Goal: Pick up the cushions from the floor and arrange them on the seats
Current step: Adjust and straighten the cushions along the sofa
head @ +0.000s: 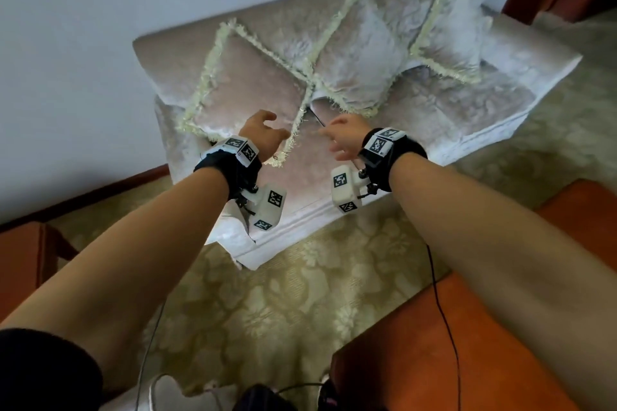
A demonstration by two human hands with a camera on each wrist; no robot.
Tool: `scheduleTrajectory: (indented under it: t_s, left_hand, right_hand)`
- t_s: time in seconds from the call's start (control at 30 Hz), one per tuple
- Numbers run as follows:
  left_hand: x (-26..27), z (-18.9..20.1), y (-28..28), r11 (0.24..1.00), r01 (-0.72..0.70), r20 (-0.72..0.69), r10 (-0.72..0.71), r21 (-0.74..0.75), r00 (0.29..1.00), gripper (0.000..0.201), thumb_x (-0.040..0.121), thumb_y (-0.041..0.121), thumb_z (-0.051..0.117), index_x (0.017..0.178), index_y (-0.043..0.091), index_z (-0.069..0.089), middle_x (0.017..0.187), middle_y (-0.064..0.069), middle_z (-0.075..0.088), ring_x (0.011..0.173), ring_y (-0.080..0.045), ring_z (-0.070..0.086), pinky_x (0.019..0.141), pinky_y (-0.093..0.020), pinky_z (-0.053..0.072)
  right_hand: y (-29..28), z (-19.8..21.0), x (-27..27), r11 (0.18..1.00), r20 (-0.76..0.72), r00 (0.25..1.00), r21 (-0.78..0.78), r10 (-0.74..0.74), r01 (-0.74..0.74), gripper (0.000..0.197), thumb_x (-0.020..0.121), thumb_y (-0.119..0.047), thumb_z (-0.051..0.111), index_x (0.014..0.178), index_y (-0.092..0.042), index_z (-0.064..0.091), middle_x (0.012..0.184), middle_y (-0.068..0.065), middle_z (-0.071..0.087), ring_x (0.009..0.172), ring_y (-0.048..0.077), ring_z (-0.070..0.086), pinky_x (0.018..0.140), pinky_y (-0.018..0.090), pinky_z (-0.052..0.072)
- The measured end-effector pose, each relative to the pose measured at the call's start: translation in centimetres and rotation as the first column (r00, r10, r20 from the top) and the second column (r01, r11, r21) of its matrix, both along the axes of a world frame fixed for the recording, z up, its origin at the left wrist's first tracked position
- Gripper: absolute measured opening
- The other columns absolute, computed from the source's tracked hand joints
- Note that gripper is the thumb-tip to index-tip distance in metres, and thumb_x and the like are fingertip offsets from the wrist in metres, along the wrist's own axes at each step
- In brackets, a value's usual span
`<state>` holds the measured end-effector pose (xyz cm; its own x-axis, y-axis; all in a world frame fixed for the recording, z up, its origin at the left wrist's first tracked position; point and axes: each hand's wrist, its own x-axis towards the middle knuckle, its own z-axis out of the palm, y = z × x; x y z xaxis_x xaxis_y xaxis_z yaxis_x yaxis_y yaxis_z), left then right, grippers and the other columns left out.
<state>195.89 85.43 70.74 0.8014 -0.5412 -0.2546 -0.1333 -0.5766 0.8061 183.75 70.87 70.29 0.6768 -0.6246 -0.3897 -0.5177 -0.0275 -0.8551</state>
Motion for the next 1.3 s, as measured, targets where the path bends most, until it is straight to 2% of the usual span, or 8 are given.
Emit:
scheduleTrajectory:
  t_s: [0.1, 0.2, 0.33, 0.43, 0.67, 0.77, 1.17, 1.3]
  left_hand:
    - [3.5, -0.8, -1.8, 1.000, 0.024, -0.004, -0.024, 0.010, 1.000, 0.057, 0.087, 0.025, 0.067, 0.139, 0.019, 0.044, 0.135, -0.015, 0.052, 0.104, -0.030, 0.060, 0.076, -0.031, 0.047]
    - [8.5, -1.6, -3.3, 0.999, 0.043, 0.009, -0.043, 0.030, 0.999, 0.060, 0.087, 0.027, 0.068, 0.141, 0.020, 0.042, 0.142, -0.017, 0.046, 0.114, -0.033, 0.057, 0.092, -0.040, 0.050]
    - [16.8, -2.0, -5.5, 0.998, 0.068, -0.001, -0.068, 0.018, 0.998, 0.060, 0.087, 0.026, 0.068, 0.141, 0.017, 0.042, 0.139, -0.017, 0.047, 0.089, -0.025, 0.058, 0.085, -0.040, 0.053]
    - [23.3, -1.4, -6.5, 0.995, 0.090, -0.015, -0.090, 0.049, 0.996, 0.059, 0.088, 0.025, 0.067, 0.141, 0.016, 0.041, 0.141, -0.017, 0.045, 0.090, -0.025, 0.056, 0.082, -0.039, 0.052]
    - [37.0, -0.9, -7.3, 0.996, 0.015, 0.001, -0.015, 0.091, 1.000, 0.060, 0.086, 0.031, 0.068, 0.139, 0.019, 0.044, 0.136, -0.014, 0.050, 0.107, -0.033, 0.057, 0.094, -0.048, 0.051]
    - [40.9, -2.3, -7.8, 0.994, -0.014, -0.016, 0.015, 0.111, 1.000, 0.062, 0.085, 0.032, 0.069, 0.140, 0.019, 0.043, 0.136, -0.015, 0.050, 0.109, -0.034, 0.057, 0.094, -0.049, 0.050]
    - [54.6, -9.9, -12.1, 0.923, -0.278, -0.066, 0.305, 0.266, 0.950, 0.060, 0.082, 0.033, 0.072, 0.135, 0.020, 0.045, 0.137, -0.012, 0.053, 0.116, -0.033, 0.055, 0.095, -0.040, 0.047]
    - [56.8, -13.5, -13.7, 0.888, -0.298, -0.130, 0.361, 0.350, 0.924, 0.033, 0.084, 0.032, 0.071, 0.105, 0.010, 0.056, 0.106, -0.013, 0.061, 0.089, -0.028, 0.058, 0.079, -0.035, 0.048]
  right_hand:
    - [-1.8, -0.7, 3.4, 1.000, 0.009, 1.000, -0.011, -0.010, 0.010, 0.011, 0.088, -0.025, 0.070, 0.090, -0.019, 0.061, 0.088, 0.005, 0.062, 0.073, 0.018, 0.061, 0.059, 0.030, 0.056]
    - [-3.1, -1.1, 8.1, 1.000, 0.002, 1.000, -0.025, -0.014, 0.014, 0.011, 0.088, -0.023, 0.068, 0.085, -0.022, 0.058, 0.086, 0.006, 0.062, 0.071, 0.019, 0.060, 0.058, 0.032, 0.055]
    - [-5.4, -1.5, 16.2, 0.998, 0.005, 1.000, -0.053, -0.026, 0.026, 0.013, 0.085, -0.021, 0.068, 0.081, -0.021, 0.056, 0.080, 0.005, 0.058, 0.060, 0.020, 0.055, 0.050, 0.030, 0.049]
    - [-6.8, -1.5, 22.6, 0.998, -0.032, 0.998, -0.031, -0.052, 0.051, 0.010, 0.082, -0.019, 0.070, 0.082, -0.018, 0.060, 0.073, 0.006, 0.056, 0.053, 0.021, 0.050, 0.042, 0.025, 0.041]
    - [-9.2, -0.1, 34.4, 0.980, -0.098, 0.995, -0.191, 0.035, -0.054, 0.020, 0.089, -0.022, 0.068, 0.104, -0.011, 0.062, 0.080, 0.006, 0.060, 0.069, 0.027, 0.059, 0.068, 0.043, 0.056]
    - [-10.6, 0.1, 38.9, 0.967, -0.113, 0.990, -0.227, 0.089, -0.112, 0.011, 0.090, -0.022, 0.067, 0.088, -0.013, 0.061, 0.085, 0.012, 0.064, 0.076, 0.032, 0.063, 0.072, 0.048, 0.057]
    - [-20.3, -5.2, 58.7, 0.833, -0.169, 0.916, -0.382, 0.364, -0.401, 0.007, 0.086, -0.021, 0.063, 0.091, -0.023, 0.068, 0.094, -0.004, 0.067, 0.096, 0.020, 0.064, 0.085, 0.032, 0.052]
    - [-23.0, -8.4, 64.1, 0.791, -0.213, 0.856, -0.326, 0.471, -0.517, 0.017, 0.090, -0.020, 0.063, 0.106, -0.017, 0.068, 0.112, 0.002, 0.067, 0.104, 0.020, 0.062, 0.090, 0.030, 0.050]
